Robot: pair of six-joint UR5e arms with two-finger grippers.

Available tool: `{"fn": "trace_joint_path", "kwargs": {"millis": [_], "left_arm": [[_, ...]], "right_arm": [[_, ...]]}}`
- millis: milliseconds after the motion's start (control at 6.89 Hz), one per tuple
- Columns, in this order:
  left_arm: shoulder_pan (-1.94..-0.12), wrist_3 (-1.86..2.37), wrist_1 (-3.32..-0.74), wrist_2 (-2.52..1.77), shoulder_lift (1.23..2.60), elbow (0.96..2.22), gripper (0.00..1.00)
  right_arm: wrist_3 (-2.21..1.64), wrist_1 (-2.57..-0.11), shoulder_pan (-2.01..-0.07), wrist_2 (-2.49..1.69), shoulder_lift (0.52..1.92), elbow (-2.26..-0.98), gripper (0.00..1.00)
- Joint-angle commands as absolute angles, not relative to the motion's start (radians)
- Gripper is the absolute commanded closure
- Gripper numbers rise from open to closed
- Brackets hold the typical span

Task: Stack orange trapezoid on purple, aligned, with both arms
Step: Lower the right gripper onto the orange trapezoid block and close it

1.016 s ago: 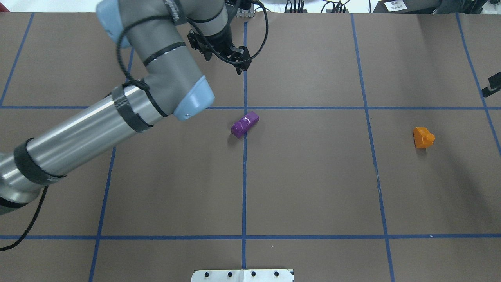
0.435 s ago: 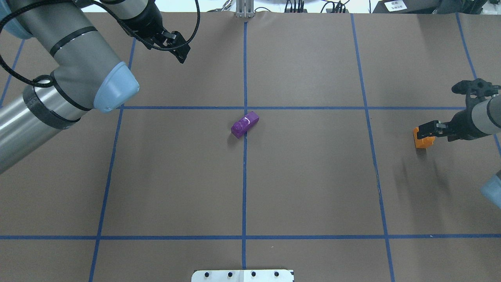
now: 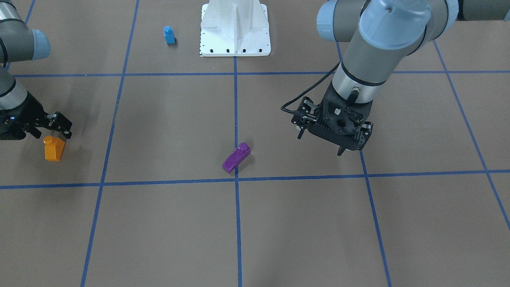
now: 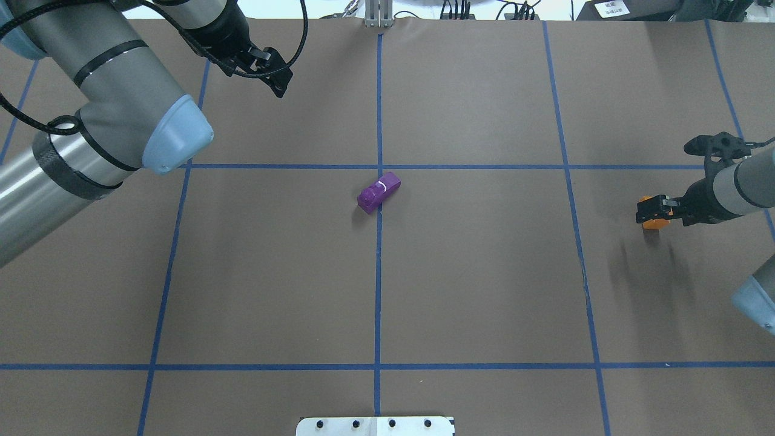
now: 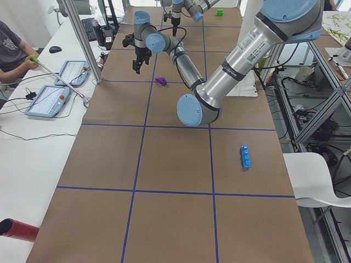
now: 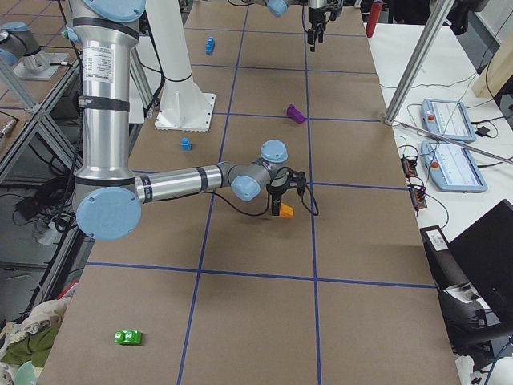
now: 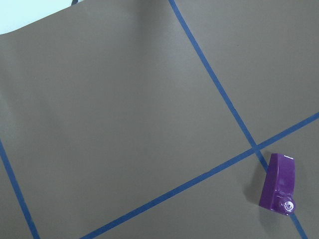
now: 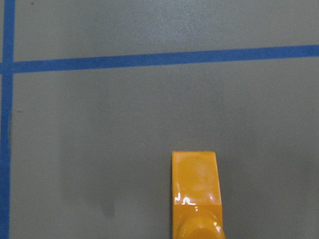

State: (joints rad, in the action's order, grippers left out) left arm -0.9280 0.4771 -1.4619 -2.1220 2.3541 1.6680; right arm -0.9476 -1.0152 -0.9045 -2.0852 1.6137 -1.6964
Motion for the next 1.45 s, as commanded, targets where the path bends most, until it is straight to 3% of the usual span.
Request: {"fn": "trace_joint_path", "kwargs": {"millis": [0, 145, 290, 435, 1306], "left_arm": [[-0.928, 0.477, -1.456, -2.123, 2.355, 1.669, 0.00], [-0.927, 0.477, -1.456, -2.122, 2.355, 1.670, 0.00], [-0.927, 0.477, -1.456, -2.121, 2.355, 1.671, 0.00], [-0.927, 0.477, -1.456, -2.121, 2.355, 1.671, 0.00], [-0.923, 0.479, -1.456, -2.121, 2.355, 1.674, 0.00]], "right_arm": [[-0.936, -1.015, -0.904, -2.091, 1.588, -1.657, 0.00], [-0.908, -1.017, -0.905, -2.094, 1.588, -1.648, 0.03], [-0.904, -1.017, -0.905, -2.094, 1.589, -1.643, 0.27], [-0.902, -1.019, -0.905, -2.095, 1.589, -1.643, 0.43], [-0.861, -1.031, -0.953, -2.105, 1.565, -1.620, 0.43]]}}
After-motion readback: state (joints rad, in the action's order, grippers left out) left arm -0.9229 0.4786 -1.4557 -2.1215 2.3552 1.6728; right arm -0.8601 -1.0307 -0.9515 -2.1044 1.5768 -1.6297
